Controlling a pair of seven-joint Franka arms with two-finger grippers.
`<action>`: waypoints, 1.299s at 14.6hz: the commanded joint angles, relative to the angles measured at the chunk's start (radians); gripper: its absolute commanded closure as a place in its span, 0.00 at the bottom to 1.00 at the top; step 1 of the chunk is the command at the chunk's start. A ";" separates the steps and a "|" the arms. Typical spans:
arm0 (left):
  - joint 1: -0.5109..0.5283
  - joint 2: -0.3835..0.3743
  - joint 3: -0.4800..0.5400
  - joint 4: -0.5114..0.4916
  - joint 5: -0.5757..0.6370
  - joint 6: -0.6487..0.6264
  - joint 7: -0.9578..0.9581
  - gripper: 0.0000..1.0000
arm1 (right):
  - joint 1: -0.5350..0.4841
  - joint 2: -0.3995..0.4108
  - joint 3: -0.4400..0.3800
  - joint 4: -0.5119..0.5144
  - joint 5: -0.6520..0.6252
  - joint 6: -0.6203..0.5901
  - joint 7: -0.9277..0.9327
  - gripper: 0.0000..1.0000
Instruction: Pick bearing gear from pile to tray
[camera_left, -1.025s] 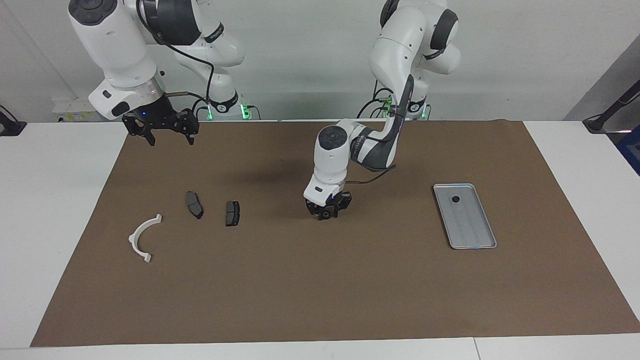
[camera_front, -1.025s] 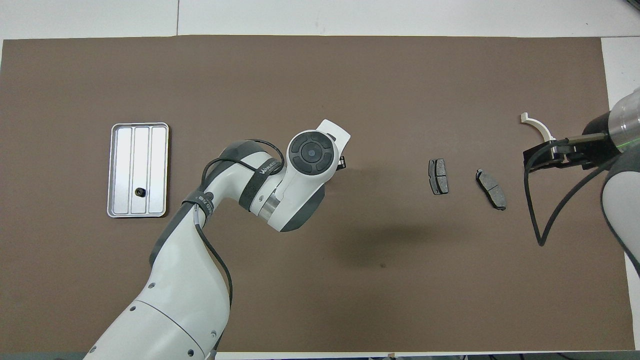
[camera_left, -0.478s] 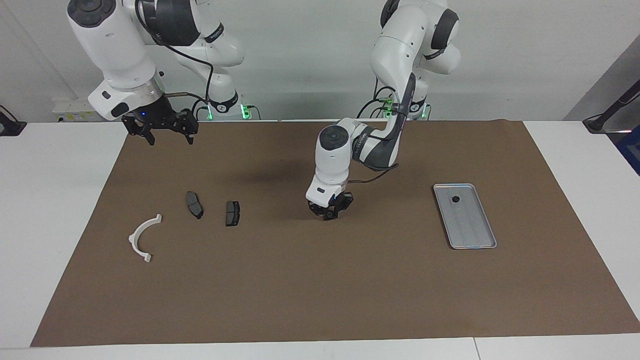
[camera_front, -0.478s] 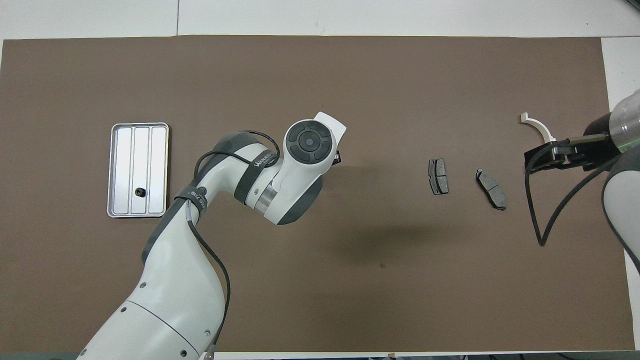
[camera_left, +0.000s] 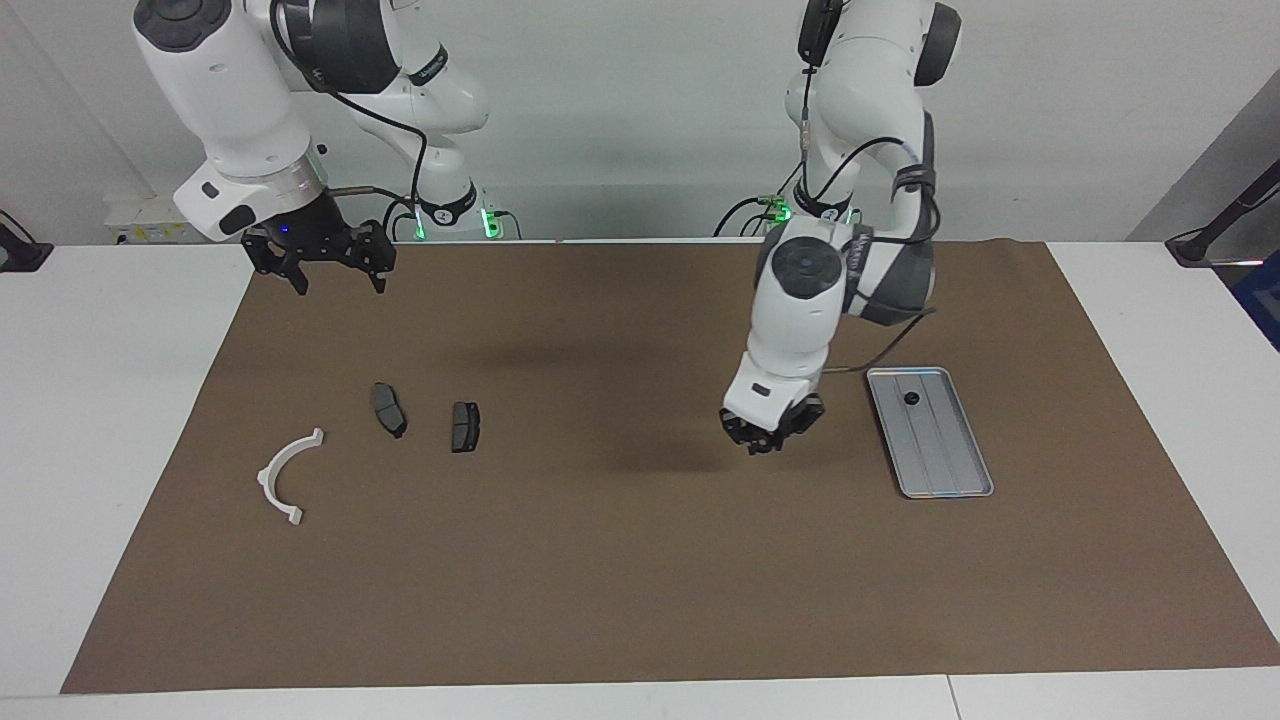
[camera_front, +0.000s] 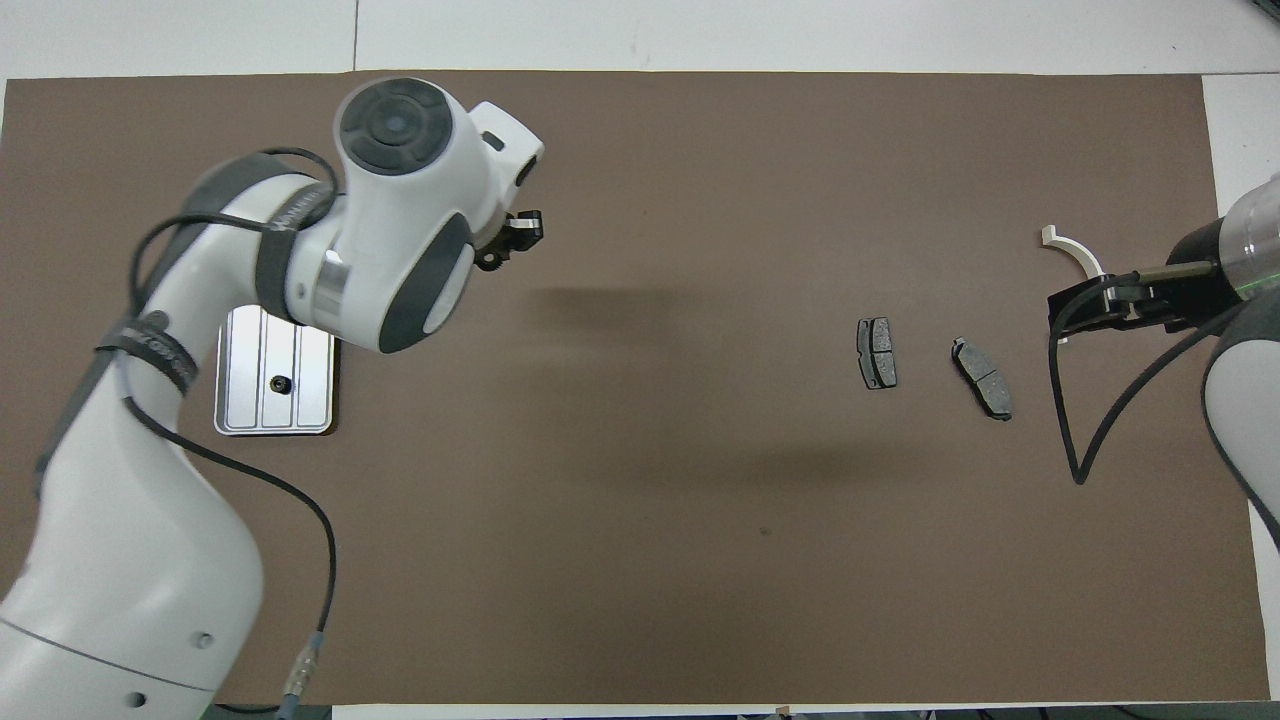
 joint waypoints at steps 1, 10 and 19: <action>0.132 -0.060 -0.021 -0.020 0.001 -0.047 0.219 1.00 | -0.020 -0.008 0.004 -0.017 0.024 0.020 -0.038 0.00; 0.376 -0.077 -0.012 -0.201 -0.037 0.233 0.643 1.00 | -0.020 -0.008 0.004 -0.018 0.024 0.022 -0.038 0.00; 0.401 -0.068 -0.012 -0.365 -0.037 0.430 0.645 1.00 | -0.018 -0.008 0.004 -0.017 0.024 0.039 -0.032 0.00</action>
